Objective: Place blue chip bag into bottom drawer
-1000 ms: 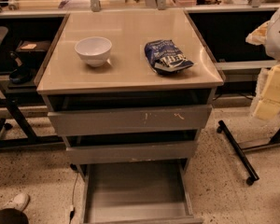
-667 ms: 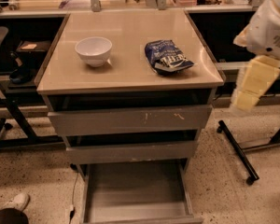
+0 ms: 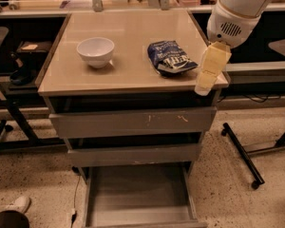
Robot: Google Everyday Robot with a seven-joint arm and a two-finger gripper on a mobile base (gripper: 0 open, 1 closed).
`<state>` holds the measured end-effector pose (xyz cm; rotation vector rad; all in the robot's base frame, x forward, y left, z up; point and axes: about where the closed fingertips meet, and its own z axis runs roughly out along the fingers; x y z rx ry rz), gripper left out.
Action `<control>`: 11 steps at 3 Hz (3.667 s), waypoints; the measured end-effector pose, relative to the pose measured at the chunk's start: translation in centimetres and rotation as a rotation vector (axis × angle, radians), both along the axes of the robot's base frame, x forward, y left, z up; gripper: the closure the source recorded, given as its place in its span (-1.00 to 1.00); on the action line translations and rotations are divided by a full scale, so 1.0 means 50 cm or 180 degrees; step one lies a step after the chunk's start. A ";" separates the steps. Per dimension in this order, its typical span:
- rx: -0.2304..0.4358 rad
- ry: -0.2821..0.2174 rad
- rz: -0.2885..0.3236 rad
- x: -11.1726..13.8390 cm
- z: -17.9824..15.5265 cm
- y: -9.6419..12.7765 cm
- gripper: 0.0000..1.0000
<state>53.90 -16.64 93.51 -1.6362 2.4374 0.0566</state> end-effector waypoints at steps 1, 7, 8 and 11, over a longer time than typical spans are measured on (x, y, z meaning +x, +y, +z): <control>0.0029 -0.0056 0.0017 0.014 0.000 0.012 -1.00; 0.0235 -0.0148 -0.0744 0.247 -0.086 0.101 -1.00; 0.0262 -0.0082 -0.0971 0.305 -0.136 0.114 -1.00; 0.0291 0.0081 -0.1237 0.405 -0.228 0.129 -1.00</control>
Offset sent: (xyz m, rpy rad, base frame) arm 0.0340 0.0137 -0.0150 0.0614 -0.0394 -0.0982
